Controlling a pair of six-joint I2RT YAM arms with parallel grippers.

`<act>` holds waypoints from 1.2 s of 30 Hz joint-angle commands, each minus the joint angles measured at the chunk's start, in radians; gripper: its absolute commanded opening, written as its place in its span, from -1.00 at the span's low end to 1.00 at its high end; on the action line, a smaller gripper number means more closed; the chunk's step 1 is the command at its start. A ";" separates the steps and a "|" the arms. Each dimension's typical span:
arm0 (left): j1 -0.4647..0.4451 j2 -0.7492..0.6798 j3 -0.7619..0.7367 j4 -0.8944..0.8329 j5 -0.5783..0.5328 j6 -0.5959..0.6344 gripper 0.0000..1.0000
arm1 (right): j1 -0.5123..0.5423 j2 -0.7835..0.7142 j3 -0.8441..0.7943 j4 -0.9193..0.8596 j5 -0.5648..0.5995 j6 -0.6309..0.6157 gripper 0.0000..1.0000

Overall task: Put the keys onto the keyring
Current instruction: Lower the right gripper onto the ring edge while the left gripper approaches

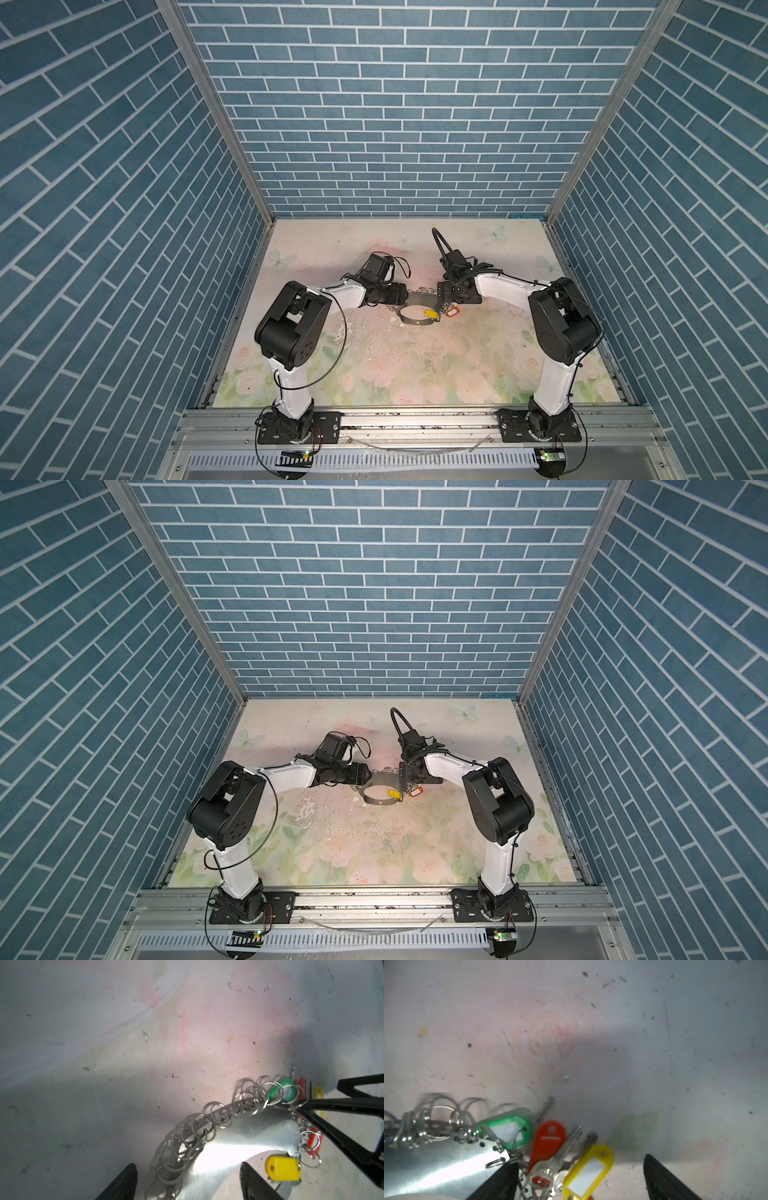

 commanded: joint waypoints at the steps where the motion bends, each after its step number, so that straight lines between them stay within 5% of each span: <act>1: -0.036 0.002 -0.029 -0.042 0.012 0.006 0.54 | -0.007 -0.043 -0.040 -0.059 0.050 -0.031 0.87; 6: -0.102 -0.047 -0.092 -0.025 0.020 -0.005 0.53 | -0.028 -0.097 -0.054 -0.085 0.074 -0.051 0.82; 13: -0.204 -0.143 -0.167 0.036 0.039 -0.036 0.53 | -0.049 -0.206 -0.047 -0.003 -0.113 -0.060 0.59; 26: -0.151 -0.318 -0.304 0.182 -0.092 -0.069 0.60 | -0.050 -0.035 0.065 0.134 -0.466 0.017 -0.12; 36: -0.125 -0.249 -0.307 0.221 -0.049 -0.082 0.58 | -0.051 0.011 0.099 0.063 -0.352 -0.035 -0.05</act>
